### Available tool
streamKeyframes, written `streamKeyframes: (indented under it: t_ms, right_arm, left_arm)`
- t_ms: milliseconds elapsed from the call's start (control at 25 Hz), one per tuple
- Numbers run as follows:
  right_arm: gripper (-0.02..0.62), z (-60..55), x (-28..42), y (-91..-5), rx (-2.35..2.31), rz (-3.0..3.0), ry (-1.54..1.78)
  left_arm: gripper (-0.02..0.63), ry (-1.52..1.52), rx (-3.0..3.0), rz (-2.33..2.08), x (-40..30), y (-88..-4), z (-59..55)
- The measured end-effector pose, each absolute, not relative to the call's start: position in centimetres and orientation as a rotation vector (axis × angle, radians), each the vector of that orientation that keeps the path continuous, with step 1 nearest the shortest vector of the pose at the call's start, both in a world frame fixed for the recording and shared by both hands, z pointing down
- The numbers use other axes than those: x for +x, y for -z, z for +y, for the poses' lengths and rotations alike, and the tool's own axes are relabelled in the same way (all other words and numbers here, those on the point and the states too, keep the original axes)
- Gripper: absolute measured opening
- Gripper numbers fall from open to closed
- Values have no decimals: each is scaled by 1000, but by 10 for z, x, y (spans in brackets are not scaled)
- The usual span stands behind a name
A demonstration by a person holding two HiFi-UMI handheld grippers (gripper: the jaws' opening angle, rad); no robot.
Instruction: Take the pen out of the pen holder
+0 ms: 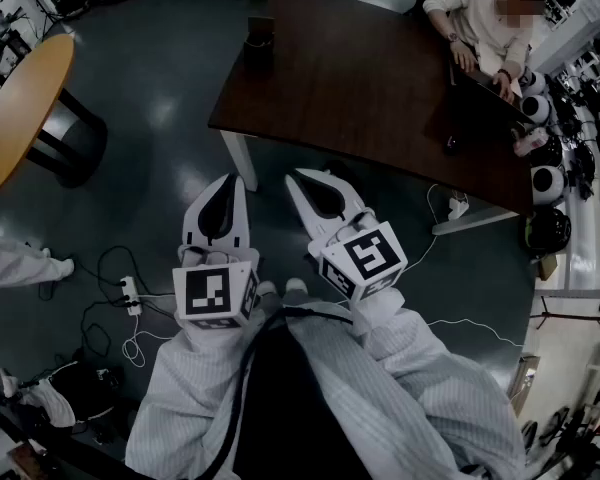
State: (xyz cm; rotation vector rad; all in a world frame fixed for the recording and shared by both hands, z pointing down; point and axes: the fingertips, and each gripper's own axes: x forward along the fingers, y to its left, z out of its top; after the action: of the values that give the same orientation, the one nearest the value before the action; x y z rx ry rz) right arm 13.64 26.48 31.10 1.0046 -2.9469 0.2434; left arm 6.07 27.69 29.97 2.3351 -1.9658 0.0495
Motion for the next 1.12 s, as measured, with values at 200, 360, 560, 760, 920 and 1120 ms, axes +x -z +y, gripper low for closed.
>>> streamKeyframes:
  t_ms: [200, 360, 560, 760, 920, 1120]
  right_arm:
    - [0, 261, 136, -313, 1009, -2946, -252]
    - [0, 257, 138, -316, 1010, -2948, -261]
    - [1, 257, 143, -315, 1000, -2970, -285]
    - [2, 256, 142, -319, 976, -3000, -315]
    - [2, 253, 127, -329, 923, -3002, -368]
    - [2, 233, 91, -347, 878, -2984, -412]
  left_arm:
    - [5, -56, 2335, -1964, 61, -298, 273]
    - [5, -59, 2330, -1969, 61, -299, 271]
    - [5, -68, 2315, -1987, 64, -300, 271]
    - [5, -61, 2287, -2013, 62, -306, 275]
    - [5, -88, 2232, -2051, 45, -315, 275]
    - [5, -94, 2181, -2068, 6, -330, 257]
